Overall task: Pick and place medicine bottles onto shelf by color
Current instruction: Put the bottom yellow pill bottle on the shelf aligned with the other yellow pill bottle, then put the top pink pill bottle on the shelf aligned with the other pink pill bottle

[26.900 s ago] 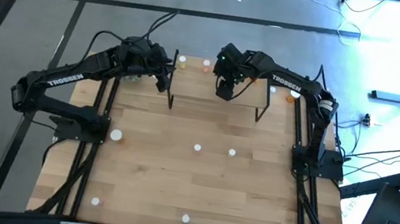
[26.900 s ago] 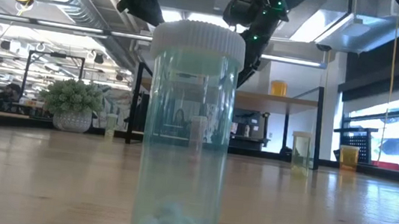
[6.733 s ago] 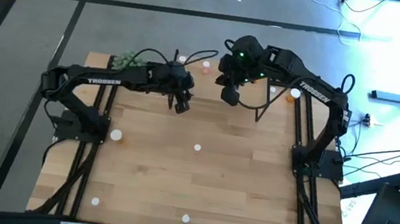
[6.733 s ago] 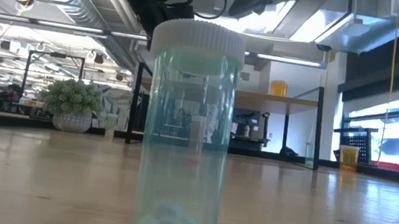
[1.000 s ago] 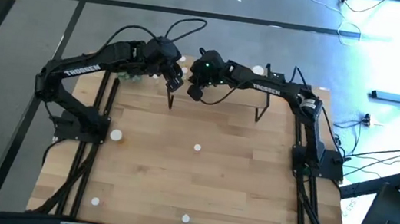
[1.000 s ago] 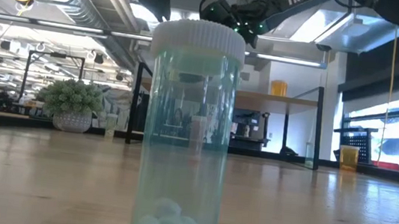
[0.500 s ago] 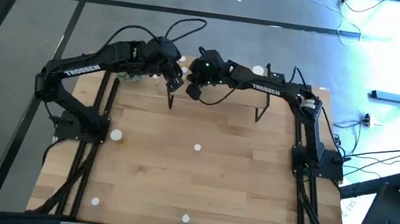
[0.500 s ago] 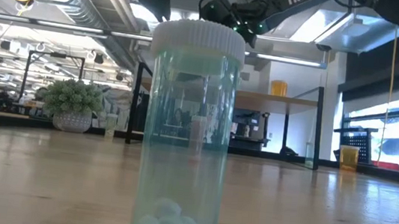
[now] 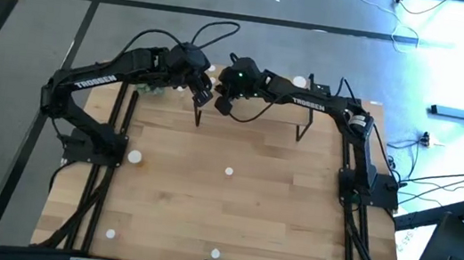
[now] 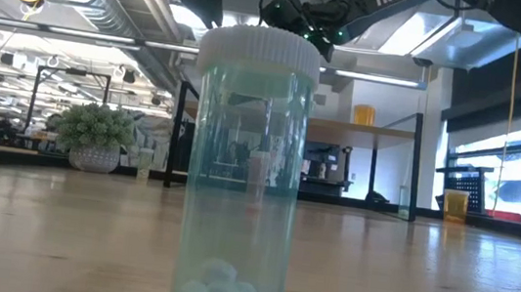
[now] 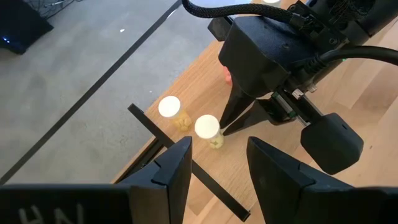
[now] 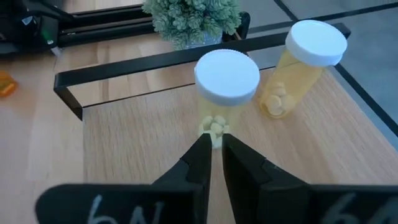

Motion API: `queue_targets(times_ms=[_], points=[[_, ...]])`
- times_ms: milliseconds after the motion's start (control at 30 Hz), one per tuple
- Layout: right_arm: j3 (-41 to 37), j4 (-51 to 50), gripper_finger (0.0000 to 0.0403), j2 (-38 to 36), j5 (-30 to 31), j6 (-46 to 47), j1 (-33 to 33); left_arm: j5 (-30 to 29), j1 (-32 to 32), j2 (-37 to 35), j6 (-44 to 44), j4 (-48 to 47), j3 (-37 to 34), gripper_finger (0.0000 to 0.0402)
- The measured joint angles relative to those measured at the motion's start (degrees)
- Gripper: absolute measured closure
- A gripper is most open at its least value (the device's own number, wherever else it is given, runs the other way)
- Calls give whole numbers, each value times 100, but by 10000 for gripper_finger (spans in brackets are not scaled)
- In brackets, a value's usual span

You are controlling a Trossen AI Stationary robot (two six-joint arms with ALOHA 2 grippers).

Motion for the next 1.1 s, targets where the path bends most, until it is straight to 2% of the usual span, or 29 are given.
queue_targets(times_ms=[167, 300, 500, 567, 633, 800, 1100], points=[[0, 79, 361, 0, -55, -29, 0, 0, 0, 1, 2, -1, 0, 253], [0, 151, 361, 0, -385, -35, 0, 0, 0, 2, 2, -2, 0, 253], [0, 149, 361, 0, -386, -88, 0, 0, 0, 2, 3, -2, 0, 253], [0, 144, 361, -2, -121, -209, 8, 1, 0, 2, 4, -2, 0, 253], [-4, 43, 360, -52, 79, -311, 21, 0, -1, 2, 4, -9, 0, 253], [-4, -172, 360, -326, 113, -334, 57, -1, -2, -38, -69, -170, -1, 253], [0, -1293, 360, -1010, 199, -584, 360, -176, -17, -482, -610, -641, -2, 253]])
